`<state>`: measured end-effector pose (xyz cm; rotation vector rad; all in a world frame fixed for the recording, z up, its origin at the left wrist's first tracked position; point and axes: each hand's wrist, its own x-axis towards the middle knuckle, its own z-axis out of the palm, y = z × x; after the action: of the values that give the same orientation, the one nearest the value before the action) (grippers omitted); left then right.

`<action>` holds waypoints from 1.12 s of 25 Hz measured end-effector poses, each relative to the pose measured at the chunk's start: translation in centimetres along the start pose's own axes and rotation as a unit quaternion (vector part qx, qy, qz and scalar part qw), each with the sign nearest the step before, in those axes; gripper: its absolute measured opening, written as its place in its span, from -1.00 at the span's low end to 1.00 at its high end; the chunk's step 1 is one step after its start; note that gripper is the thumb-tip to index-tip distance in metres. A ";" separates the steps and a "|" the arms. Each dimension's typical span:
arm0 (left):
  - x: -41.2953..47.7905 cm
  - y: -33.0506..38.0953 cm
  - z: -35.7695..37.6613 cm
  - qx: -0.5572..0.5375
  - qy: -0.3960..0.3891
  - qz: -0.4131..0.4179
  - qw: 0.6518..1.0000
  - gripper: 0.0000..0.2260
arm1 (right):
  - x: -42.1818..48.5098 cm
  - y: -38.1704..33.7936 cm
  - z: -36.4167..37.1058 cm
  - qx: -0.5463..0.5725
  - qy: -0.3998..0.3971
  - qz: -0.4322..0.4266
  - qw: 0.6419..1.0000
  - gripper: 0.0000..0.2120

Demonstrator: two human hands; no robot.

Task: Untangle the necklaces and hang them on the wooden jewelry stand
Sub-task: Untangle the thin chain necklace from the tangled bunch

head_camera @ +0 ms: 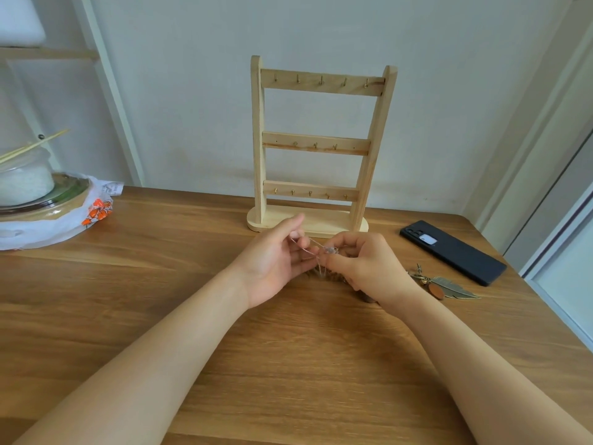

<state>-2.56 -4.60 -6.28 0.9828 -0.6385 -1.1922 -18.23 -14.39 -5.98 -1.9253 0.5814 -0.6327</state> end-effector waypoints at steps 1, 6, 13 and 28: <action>0.0 0.2 0.0 -0.034 0.001 -0.005 0.999 -0.65 | 0.0 0.1 -0.1 0.027 0.000 0.010 1.000 -0.89; -0.2 0.7 -0.1 -0.074 0.021 -0.007 0.997 -0.72 | 0.0 0.3 -0.3 0.107 -0.023 0.014 0.994 -0.92; -0.4 0.4 -0.5 0.027 0.007 0.030 0.999 -0.64 | 0.2 0.1 -0.6 0.129 -0.012 0.020 0.991 -0.93; -0.8 0.0 0.3 0.196 0.021 0.043 0.979 -0.91 | 0.0 0.1 -0.7 0.028 0.004 -0.027 0.999 -0.92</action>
<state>-3.07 -3.89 -6.11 1.2933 -0.8944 -0.9847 -18.71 -14.86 -5.86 -1.8922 0.5136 -0.6841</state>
